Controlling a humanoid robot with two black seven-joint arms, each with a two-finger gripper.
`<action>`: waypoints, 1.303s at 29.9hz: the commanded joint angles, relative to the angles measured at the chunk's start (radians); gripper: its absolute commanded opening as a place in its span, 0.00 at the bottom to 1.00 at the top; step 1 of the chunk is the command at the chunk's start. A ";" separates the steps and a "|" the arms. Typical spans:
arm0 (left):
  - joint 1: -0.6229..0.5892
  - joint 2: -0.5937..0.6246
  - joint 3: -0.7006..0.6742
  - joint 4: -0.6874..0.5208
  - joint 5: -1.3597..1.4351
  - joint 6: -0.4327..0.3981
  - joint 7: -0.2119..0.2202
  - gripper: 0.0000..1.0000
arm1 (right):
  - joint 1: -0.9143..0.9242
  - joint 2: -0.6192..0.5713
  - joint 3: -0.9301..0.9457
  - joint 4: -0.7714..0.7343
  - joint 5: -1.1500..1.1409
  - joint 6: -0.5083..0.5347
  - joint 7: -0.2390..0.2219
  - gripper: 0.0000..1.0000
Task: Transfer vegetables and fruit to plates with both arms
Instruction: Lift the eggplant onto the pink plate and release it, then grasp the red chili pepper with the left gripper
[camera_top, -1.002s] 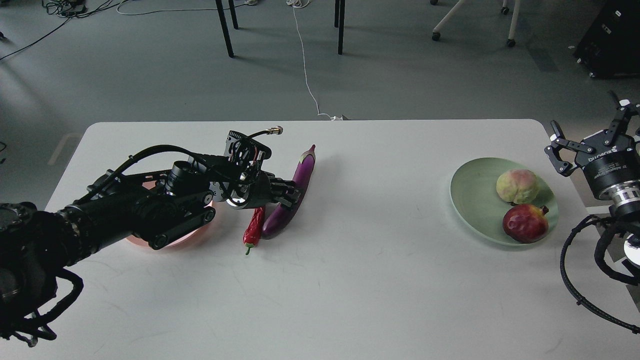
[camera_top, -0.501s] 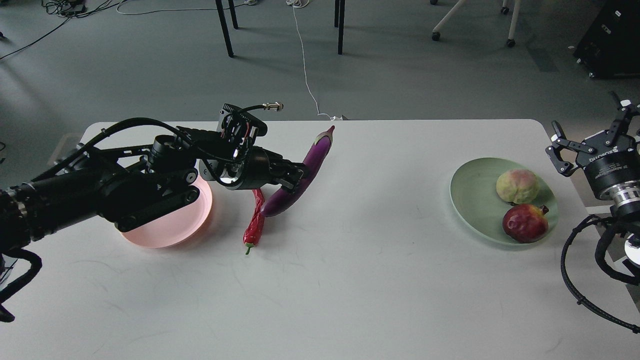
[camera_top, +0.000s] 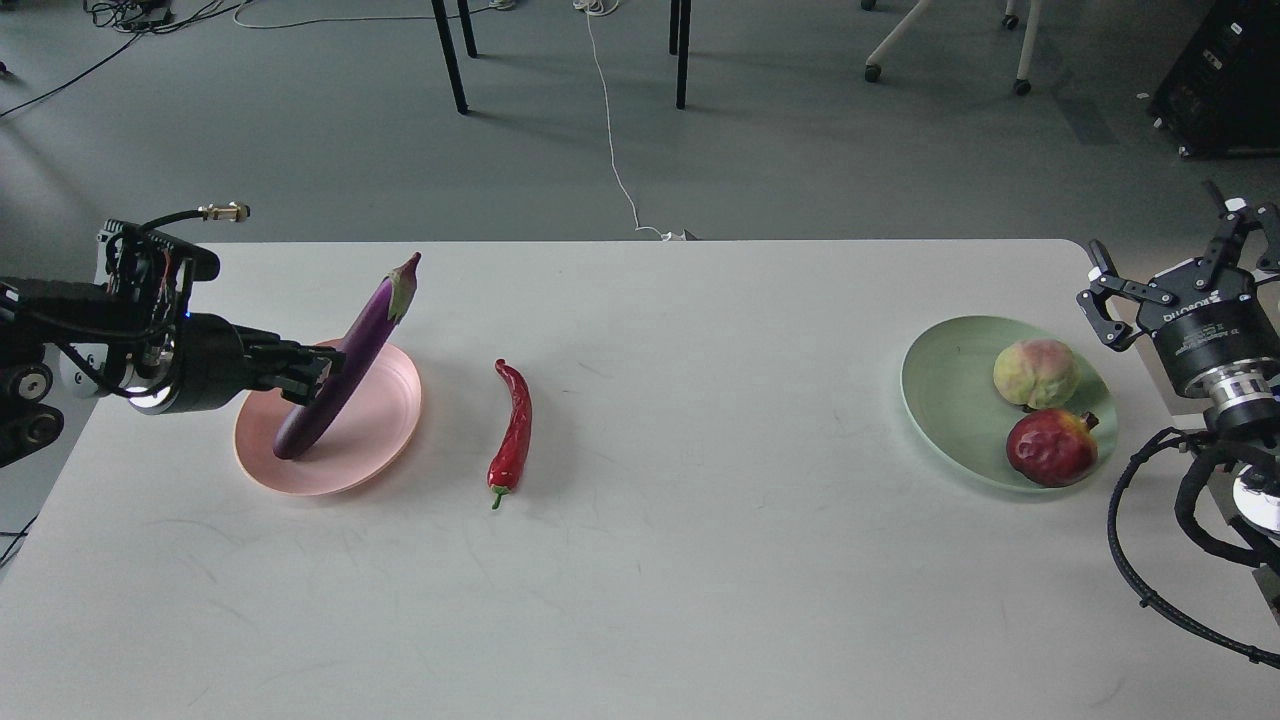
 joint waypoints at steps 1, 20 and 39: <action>0.044 -0.005 0.000 0.043 -0.003 0.050 0.003 0.16 | 0.006 0.004 -0.001 0.002 -0.001 0.000 -0.001 0.99; 0.028 -0.054 -0.018 0.012 -0.118 0.119 0.006 0.79 | 0.006 0.004 0.001 -0.004 -0.001 0.000 -0.001 0.99; 0.038 -0.412 0.005 0.060 0.088 0.117 0.195 0.79 | 0.007 -0.005 0.002 -0.004 -0.002 0.000 -0.001 0.99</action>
